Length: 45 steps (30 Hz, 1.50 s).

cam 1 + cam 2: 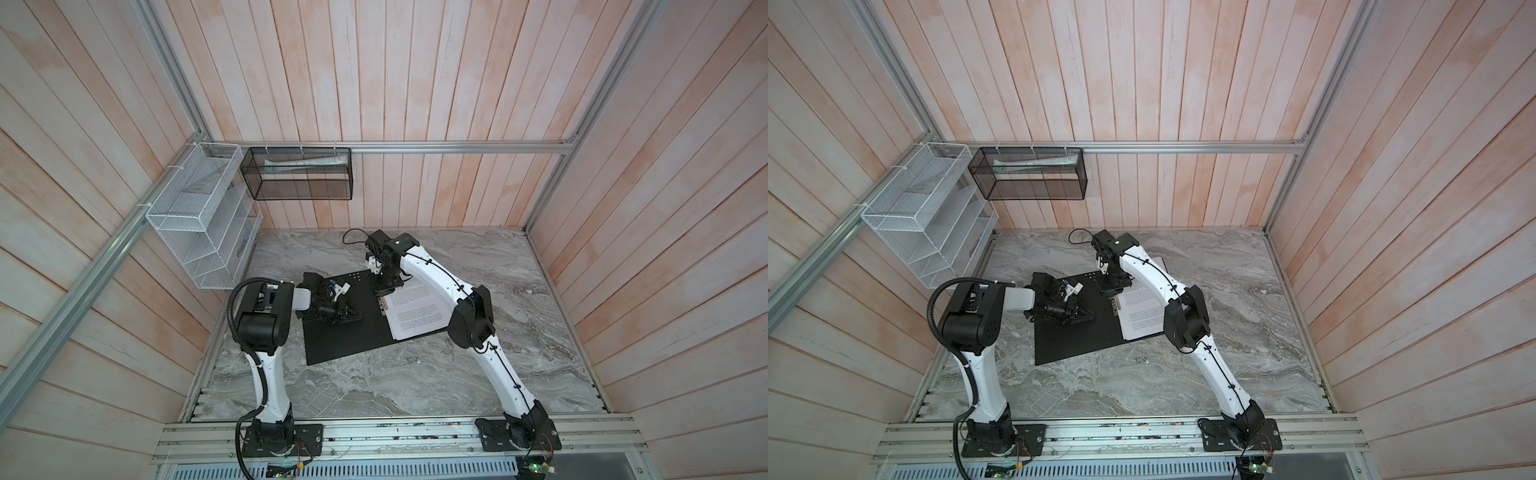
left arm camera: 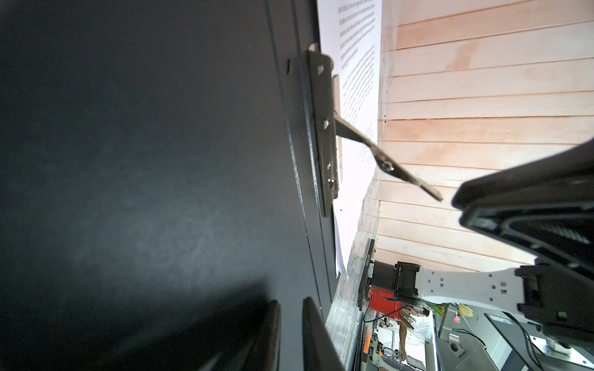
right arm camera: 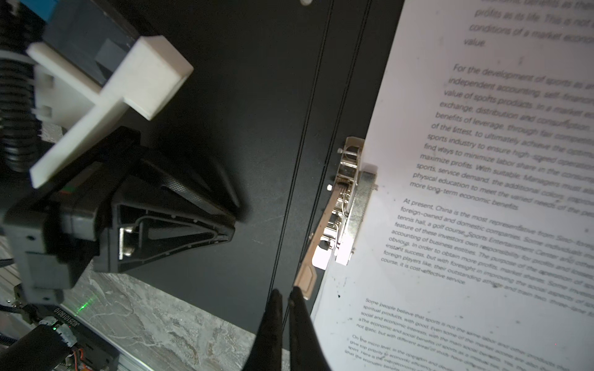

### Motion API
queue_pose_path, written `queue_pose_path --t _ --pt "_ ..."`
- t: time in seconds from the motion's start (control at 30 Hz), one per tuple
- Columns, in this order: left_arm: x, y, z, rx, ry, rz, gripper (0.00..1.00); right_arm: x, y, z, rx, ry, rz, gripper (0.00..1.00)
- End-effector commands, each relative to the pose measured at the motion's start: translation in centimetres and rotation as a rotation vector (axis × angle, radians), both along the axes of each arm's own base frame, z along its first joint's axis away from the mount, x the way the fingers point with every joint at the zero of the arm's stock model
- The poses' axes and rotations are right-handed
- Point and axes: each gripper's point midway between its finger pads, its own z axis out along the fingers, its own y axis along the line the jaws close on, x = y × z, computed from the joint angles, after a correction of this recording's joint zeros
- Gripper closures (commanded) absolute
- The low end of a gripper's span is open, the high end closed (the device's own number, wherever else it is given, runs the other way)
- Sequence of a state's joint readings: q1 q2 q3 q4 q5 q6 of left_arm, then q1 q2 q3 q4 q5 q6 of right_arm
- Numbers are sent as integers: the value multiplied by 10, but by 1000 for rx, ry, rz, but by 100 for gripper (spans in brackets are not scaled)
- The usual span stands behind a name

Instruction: Put the files into the folder

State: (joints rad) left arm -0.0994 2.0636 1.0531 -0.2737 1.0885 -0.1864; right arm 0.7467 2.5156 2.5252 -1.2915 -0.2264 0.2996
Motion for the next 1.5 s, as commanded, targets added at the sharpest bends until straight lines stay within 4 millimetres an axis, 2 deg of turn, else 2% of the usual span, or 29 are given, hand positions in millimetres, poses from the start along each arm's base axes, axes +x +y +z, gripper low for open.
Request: queue_pose_path --t 0.0,0.53,0.9,1.47 --pt "-12 5 -38 90 63 -4 82 -8 -6 -21 -64 37 23 92" --pt "-12 5 -37 89 60 -5 82 -14 -12 -34 -97 72 30 92" --pt "-13 5 -37 88 60 -5 82 -25 -11 -45 -126 95 53 92" --pt "-13 6 -38 89 64 -3 82 -38 -25 -68 -248 95 78 92"
